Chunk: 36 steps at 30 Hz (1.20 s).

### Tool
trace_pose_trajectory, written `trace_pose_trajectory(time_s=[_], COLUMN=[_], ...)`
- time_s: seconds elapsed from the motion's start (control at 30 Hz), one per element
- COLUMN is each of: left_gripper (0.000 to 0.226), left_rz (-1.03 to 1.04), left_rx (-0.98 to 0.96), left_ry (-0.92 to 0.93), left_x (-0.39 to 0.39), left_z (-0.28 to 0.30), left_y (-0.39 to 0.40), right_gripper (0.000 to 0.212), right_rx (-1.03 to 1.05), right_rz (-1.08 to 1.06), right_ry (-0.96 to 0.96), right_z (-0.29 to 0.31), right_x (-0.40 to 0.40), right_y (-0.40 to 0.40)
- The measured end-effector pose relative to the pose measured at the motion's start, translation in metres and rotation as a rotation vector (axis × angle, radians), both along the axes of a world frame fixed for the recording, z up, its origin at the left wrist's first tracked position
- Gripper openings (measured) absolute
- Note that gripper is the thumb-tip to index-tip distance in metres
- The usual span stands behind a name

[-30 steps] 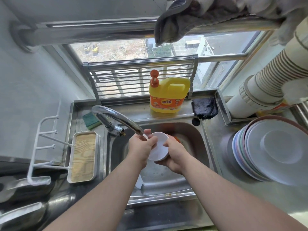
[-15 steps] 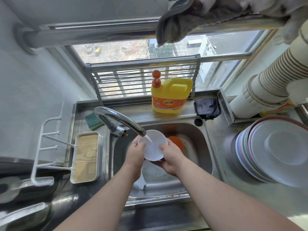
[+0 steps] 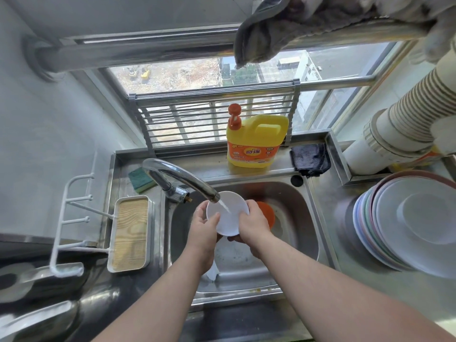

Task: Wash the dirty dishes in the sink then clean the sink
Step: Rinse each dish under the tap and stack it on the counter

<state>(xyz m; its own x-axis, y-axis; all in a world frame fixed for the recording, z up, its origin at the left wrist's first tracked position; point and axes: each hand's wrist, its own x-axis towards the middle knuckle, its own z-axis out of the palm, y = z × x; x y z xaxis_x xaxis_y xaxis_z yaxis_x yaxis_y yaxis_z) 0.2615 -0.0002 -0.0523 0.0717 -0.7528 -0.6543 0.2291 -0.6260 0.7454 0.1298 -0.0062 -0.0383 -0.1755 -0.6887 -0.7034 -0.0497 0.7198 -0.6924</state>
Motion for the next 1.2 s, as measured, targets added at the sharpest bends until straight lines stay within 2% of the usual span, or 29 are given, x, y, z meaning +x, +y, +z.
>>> trace_pose_trajectory(time_s=[0.1, 0.23, 0.37, 0.5, 0.63, 0.87, 1.0, 1.1, 1.17, 1.2], left_gripper=[0.039, 0.032, 0.029, 0.053, 0.074, 0.057, 0.051, 0.05, 0.05, 0.05], left_rz=[0.014, -0.005, -0.019, -0.013, 0.038, 0.02, -0.023, -0.032, -0.038, -0.045], left_rx=[0.035, 0.102, 0.152, 0.151, 0.169, 0.198, 0.232, 0.244, 0.246, 0.249], left_ry=[-0.015, -0.029, -0.012, 0.048, 0.046, -0.026, -0.026, -0.024, -0.025, -0.028], left_x=[-0.007, -0.019, -0.026, -0.015, 0.006, 0.034, 0.031, 0.029, 0.028, 0.028], left_z=[-0.005, -0.005, -0.006, -0.006, -0.002, -0.014, -0.015, -0.015, -0.016, -0.016], left_y=[-0.003, -0.004, -0.003, -0.001, -0.001, 0.014, 0.018, 0.021, 0.021, 0.021], right_gripper=[0.035, 0.033, 0.036, 0.029, 0.033, 0.031, 0.03, 0.028, 0.026, 0.032], right_rx=[-0.022, -0.054, -0.016, 0.045, -0.013, -0.024, -0.017, -0.007, 0.094, 0.178], right_rz=[0.033, 0.083, -0.002, -0.11, -0.088, 0.027, 0.108, 0.345, 0.479, 0.525], right_ry=[-0.094, -0.116, -0.164, -0.253, -0.253, -0.206, -0.042, 0.261, 0.442, 0.52], right_z=[-0.003, -0.008, -0.013, -0.013, -0.014, -0.025, -0.039, -0.054, -0.066, -0.07], right_x=[-0.01, -0.022, -0.025, -0.019, 0.0, -0.003, -0.051, -0.091, -0.107, -0.111], right_y=[0.005, 0.014, 0.018, 0.012, 0.001, 0.014, 0.033, 0.044, 0.048, 0.049])
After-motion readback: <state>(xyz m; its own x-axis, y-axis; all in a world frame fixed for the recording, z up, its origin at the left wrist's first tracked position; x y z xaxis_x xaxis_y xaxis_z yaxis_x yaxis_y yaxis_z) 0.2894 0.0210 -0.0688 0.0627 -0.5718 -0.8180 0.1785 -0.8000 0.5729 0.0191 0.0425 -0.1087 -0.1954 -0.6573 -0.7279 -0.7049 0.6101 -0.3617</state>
